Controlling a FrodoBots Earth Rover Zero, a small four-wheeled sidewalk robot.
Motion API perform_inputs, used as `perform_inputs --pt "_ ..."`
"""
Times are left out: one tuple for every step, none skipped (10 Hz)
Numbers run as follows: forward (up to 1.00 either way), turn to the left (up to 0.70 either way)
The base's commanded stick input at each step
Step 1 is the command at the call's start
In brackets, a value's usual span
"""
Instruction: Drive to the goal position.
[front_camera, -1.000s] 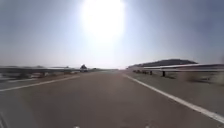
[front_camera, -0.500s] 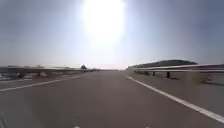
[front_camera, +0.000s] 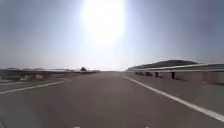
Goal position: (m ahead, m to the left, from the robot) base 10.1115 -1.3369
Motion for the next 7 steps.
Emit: perform_inputs --pt "1.00 0.00" --pt "1.00 0.00" --pt "1.00 0.00" --pt "1.00 0.00" --pt "1.00 0.00" --pt "1.00 0.00" --pt "1.00 0.00"
